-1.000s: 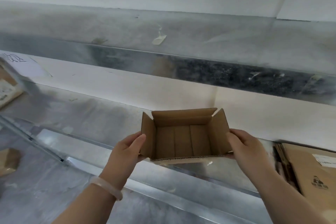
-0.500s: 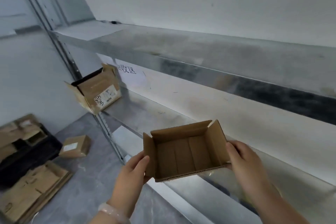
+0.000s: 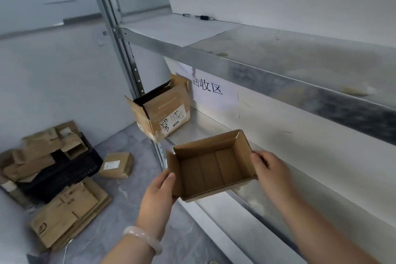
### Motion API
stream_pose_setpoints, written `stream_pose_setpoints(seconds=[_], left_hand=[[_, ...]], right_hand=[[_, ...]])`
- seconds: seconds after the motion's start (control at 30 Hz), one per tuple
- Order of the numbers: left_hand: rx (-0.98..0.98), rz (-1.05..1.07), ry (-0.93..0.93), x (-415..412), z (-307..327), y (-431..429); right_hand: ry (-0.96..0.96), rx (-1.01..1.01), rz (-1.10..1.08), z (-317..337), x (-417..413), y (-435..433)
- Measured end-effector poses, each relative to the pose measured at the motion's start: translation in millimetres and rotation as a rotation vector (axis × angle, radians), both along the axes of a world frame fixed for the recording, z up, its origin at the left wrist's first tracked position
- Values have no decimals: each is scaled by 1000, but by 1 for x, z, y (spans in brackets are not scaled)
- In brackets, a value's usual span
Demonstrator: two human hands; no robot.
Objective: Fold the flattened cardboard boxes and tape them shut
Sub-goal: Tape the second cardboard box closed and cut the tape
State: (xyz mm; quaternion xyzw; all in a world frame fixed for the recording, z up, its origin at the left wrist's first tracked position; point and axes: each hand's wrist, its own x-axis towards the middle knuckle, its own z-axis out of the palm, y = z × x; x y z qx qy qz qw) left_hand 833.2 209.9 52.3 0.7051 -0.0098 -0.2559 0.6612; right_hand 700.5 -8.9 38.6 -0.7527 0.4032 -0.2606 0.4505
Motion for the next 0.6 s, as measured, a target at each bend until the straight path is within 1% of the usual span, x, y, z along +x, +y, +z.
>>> stream_pose_setpoints(seconds=[0.13, 0.27, 0.43, 0.5, 0.6], left_hand=[[-24, 66, 50, 48, -4, -22], [-95, 169, 133, 88, -4, -43], [-182, 333, 257, 124, -14, -59], [-188, 353, 284, 134, -18, -60], [-218, 294, 322, 148, -21, -60]], right_hand=[[37, -16, 13, -6, 57, -22], [10, 8, 33, 0, 113, -48], [0, 227, 177, 3, 173, -61], [-30, 273, 127, 0, 184, -61], [-61, 308, -55, -11, 184, -54]])
